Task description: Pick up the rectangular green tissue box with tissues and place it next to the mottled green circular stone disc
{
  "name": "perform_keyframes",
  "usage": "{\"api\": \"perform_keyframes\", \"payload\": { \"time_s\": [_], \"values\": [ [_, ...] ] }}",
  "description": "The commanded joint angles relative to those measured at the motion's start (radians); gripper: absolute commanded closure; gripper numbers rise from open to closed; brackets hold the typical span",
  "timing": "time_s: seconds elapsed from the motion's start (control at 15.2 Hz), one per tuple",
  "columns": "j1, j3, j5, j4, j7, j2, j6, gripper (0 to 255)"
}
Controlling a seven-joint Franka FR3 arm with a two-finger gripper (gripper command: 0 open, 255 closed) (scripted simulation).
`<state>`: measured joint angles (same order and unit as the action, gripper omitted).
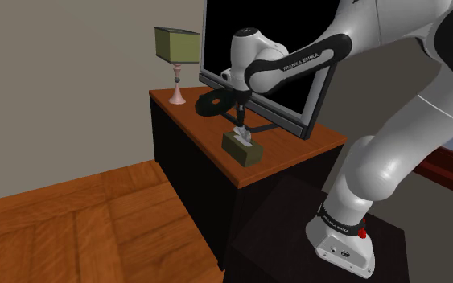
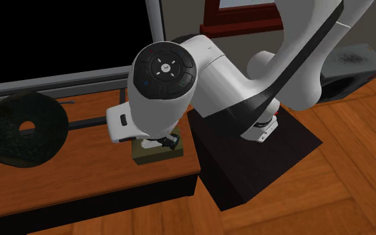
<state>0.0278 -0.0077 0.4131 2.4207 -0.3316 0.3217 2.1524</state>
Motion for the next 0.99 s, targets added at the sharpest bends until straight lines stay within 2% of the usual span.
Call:
{"api": "perform_keyframes", "payload": {
  "time_s": [0.0,0.07,0.59,0.92],
  "values": [
    [-0.009,-0.001,0.061,0.004,-0.020,-0.065,0.061,0],
    [-0.014,-0.001,0.093,0.001,-0.026,-0.100,0.087,0],
    [-0.041,-0.021,0.152,0.028,0.000,-0.179,0.196,0],
    [-0.040,-0.021,0.152,0.028,0.000,-0.179,0.196,0]
  ]
}}
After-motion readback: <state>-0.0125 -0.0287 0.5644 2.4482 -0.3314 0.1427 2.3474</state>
